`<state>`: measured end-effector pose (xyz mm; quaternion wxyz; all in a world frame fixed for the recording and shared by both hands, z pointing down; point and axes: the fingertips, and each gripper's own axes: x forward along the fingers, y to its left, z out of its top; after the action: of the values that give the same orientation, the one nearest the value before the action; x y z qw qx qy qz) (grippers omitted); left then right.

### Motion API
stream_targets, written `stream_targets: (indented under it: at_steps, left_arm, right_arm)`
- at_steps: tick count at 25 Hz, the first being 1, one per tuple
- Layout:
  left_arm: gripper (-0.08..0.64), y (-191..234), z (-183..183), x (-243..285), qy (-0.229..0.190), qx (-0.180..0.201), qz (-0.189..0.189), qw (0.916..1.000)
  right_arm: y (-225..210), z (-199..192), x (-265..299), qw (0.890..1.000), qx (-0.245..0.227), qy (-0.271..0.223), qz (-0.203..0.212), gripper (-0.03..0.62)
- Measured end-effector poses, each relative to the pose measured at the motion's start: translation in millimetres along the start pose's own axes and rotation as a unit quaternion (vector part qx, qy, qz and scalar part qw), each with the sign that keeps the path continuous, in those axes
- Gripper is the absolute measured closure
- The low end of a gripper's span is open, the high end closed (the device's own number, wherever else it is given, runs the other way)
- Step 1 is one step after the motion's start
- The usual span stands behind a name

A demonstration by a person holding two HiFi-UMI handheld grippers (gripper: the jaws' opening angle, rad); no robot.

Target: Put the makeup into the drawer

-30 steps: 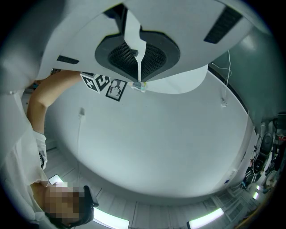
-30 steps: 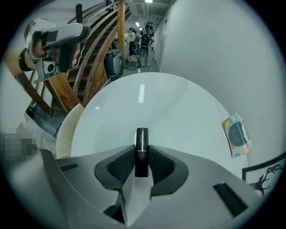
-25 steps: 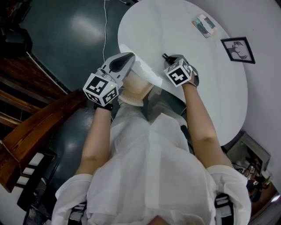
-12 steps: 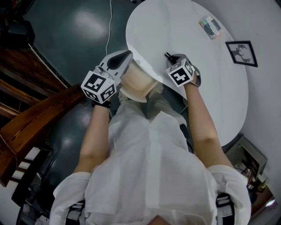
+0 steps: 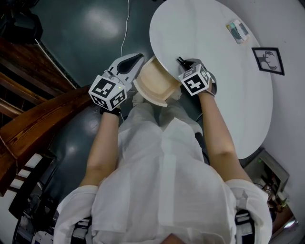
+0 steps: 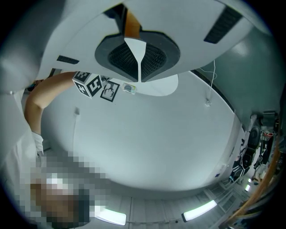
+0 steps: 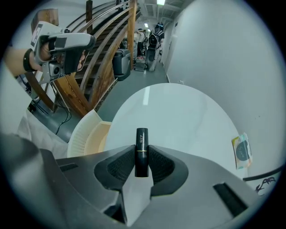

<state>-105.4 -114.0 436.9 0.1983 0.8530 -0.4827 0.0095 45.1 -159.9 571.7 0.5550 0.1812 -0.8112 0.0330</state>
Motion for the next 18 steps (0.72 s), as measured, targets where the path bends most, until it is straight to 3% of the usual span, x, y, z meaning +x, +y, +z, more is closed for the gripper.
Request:
stream_targets:
  at_steps: [18]
  left_arm:
    - [0.529,22.9,-22.8,-64.1,0.013,-0.005,0.004,0.9999]
  right_arm:
    - [95.6,40.1,18.5,0.999,0.027,-0.016,0.040,0.502]
